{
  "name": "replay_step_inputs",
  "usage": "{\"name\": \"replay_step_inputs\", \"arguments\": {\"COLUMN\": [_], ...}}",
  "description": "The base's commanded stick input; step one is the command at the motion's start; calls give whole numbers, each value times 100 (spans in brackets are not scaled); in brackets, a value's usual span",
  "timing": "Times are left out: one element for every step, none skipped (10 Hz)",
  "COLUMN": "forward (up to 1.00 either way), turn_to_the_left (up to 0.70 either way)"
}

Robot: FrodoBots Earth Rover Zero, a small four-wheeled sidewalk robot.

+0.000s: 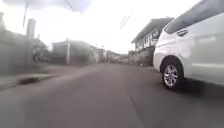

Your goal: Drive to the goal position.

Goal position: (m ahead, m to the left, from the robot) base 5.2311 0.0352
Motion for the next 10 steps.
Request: {"name": "replay_step_inputs", "arguments": {"forward": [100, 100, 100, 100, 100, 100, 100, 100, 100, 100], "turn_to_the_left": [-40, -29, 0, 0, 0, 0, 0, 0, 0, 0]}}
